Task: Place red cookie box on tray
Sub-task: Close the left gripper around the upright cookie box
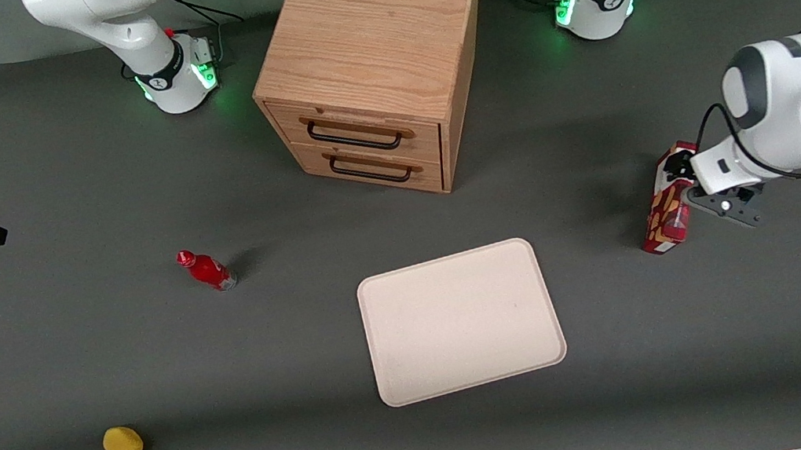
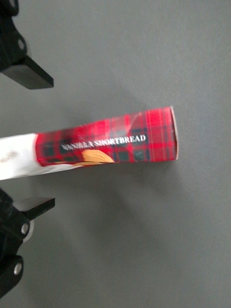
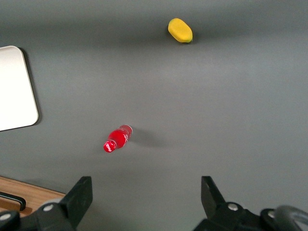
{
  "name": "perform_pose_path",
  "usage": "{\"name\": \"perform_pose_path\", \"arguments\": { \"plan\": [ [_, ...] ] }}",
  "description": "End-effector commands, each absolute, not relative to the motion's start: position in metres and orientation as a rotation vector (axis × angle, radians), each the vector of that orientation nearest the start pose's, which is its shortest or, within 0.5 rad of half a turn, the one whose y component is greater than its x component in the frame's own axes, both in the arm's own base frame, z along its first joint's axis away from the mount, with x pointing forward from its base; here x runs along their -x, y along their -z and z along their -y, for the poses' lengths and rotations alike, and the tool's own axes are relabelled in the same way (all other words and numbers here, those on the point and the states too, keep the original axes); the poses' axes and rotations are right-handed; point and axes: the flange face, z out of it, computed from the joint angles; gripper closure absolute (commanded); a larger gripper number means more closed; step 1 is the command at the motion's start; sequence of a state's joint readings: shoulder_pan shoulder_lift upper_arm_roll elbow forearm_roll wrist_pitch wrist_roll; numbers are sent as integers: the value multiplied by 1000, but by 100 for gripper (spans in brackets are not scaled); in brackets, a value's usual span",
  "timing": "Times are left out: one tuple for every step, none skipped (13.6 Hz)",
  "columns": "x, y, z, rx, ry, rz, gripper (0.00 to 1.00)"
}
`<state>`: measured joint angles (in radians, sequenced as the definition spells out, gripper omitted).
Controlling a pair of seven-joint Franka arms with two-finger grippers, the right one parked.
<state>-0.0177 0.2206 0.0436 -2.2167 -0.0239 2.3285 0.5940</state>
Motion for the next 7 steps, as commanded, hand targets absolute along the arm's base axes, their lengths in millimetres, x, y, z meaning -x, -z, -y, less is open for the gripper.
{"name": "perform_pose_path", "arguments": {
  "plan": [
    [-524, -244, -14, 3117, -62, -800, 66],
    [-525, -240, -14, 3120, -56, -793, 95],
    [-525, -236, -14, 3118, -61, -797, 100],
    [-527, -236, -15, 3120, -58, -793, 100],
    [-530, -240, -16, 3122, -57, -790, 100],
    [-538, -248, -17, 3122, -39, -788, 100],
    [-545, -256, -16, 3124, -33, -787, 100]
  ]
}}
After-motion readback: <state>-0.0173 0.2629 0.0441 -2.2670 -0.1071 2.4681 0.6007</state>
